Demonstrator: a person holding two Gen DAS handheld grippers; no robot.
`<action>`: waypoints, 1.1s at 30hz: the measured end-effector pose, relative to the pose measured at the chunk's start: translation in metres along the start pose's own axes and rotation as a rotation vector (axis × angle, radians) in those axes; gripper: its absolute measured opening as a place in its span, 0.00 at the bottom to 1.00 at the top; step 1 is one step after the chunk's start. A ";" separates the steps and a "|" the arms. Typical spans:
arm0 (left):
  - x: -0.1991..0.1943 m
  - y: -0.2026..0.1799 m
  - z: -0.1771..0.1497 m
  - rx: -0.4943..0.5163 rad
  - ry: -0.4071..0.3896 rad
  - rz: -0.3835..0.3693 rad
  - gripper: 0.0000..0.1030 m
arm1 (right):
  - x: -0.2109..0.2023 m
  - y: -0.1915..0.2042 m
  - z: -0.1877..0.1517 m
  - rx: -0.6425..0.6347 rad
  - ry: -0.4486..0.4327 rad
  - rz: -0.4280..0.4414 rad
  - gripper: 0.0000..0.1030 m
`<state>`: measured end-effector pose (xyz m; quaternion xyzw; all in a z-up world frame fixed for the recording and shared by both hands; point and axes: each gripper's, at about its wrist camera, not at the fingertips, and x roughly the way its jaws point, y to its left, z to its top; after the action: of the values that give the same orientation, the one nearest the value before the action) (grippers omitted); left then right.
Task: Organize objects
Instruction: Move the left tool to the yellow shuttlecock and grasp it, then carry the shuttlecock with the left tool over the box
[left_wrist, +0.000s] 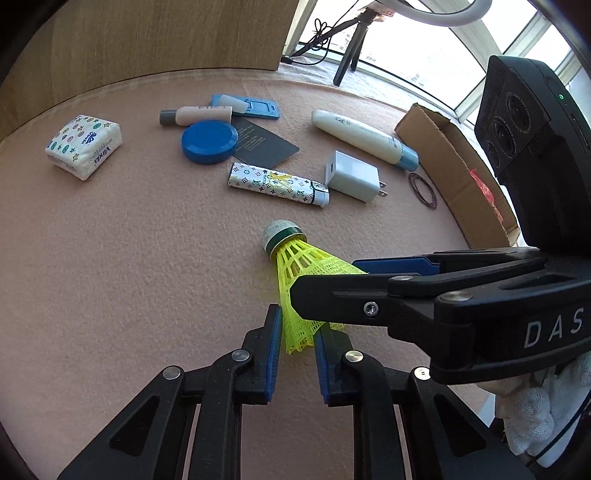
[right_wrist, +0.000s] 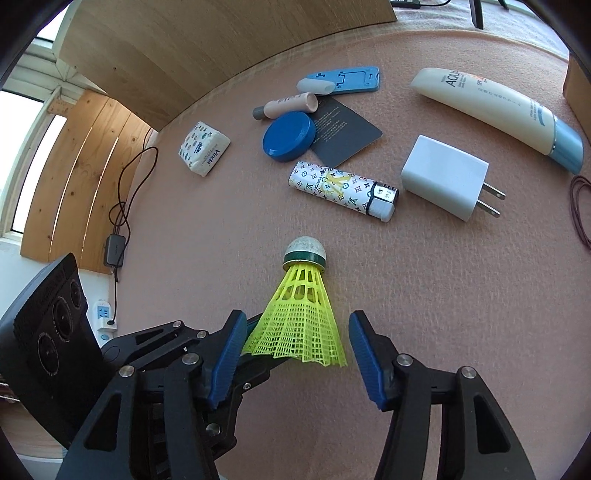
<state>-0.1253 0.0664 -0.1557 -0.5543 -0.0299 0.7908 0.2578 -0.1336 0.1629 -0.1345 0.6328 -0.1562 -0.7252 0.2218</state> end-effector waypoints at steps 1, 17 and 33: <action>0.000 -0.001 0.000 -0.001 -0.001 -0.004 0.16 | 0.001 -0.001 0.000 0.005 0.004 0.004 0.45; -0.014 -0.057 0.011 0.032 -0.057 -0.085 0.16 | -0.063 -0.026 -0.018 0.028 -0.127 0.029 0.35; 0.000 -0.197 0.066 0.221 -0.106 -0.194 0.16 | -0.177 -0.106 -0.036 0.104 -0.337 -0.060 0.35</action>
<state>-0.1103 0.2526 -0.0650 -0.4743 -0.0098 0.7890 0.3905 -0.0933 0.3478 -0.0434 0.5171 -0.2094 -0.8184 0.1378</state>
